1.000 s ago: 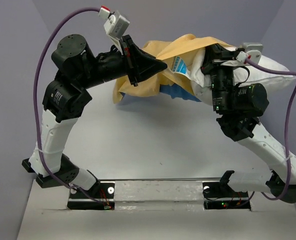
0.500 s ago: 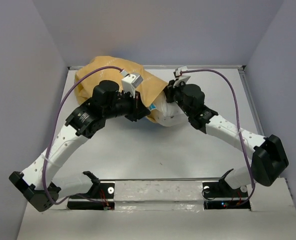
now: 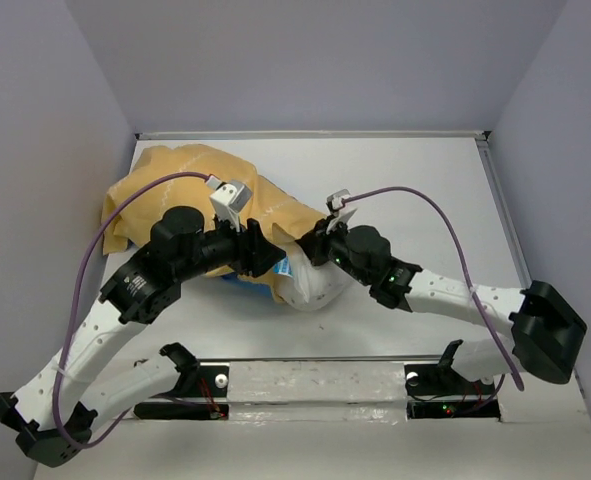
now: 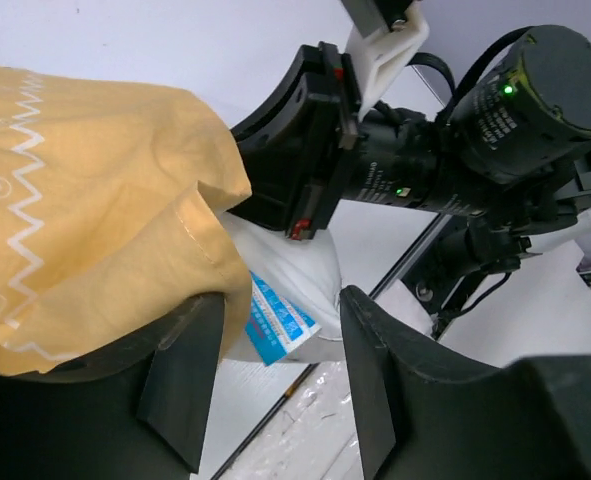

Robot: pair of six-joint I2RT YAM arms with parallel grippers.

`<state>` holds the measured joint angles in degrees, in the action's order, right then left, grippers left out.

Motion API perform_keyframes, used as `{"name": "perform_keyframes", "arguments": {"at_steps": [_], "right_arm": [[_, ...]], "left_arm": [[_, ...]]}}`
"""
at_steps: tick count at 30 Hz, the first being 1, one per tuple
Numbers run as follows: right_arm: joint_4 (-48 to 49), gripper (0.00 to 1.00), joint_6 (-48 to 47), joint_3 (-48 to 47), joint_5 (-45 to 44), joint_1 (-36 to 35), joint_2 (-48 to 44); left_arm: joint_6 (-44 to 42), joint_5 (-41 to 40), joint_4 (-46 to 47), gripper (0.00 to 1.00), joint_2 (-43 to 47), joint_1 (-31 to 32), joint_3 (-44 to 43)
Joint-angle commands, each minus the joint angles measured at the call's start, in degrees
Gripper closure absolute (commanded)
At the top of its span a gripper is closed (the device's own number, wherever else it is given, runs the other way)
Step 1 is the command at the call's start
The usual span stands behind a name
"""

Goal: Put the pillow into the pillowcase

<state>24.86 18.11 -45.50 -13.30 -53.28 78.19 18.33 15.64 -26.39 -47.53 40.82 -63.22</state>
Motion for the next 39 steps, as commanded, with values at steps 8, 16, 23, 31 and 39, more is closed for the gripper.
{"name": "perform_keyframes", "arguments": {"at_steps": [8, 16, 23, 31, 39], "right_arm": [[-24.8, 0.18, 4.5, 3.6, 5.3, 0.9, -16.7], [-37.6, 0.55, 8.2, 4.4, -1.6, 0.9, -25.7], [-38.2, 1.00, 10.1, 7.1, -3.5, 0.9, -29.3], [-36.7, 1.00, 10.5, 10.0, -3.0, 0.9, -32.8], [-32.6, 0.88, 10.5, 10.7, -1.6, 0.9, -30.7]], "left_arm": [[-2.4, 0.9, 3.0, 0.14, -0.9, 0.4, -5.6], [-4.7, -3.0, 4.7, 0.12, -9.6, 2.6, -5.0], [-7.9, -18.5, 6.6, 0.12, -22.1, 8.1, -8.3], [-11.5, -23.1, 7.1, 0.12, -30.9, 11.0, -9.7], [-15.0, -28.4, 6.7, 0.14, -37.5, 14.8, -12.6]]}}
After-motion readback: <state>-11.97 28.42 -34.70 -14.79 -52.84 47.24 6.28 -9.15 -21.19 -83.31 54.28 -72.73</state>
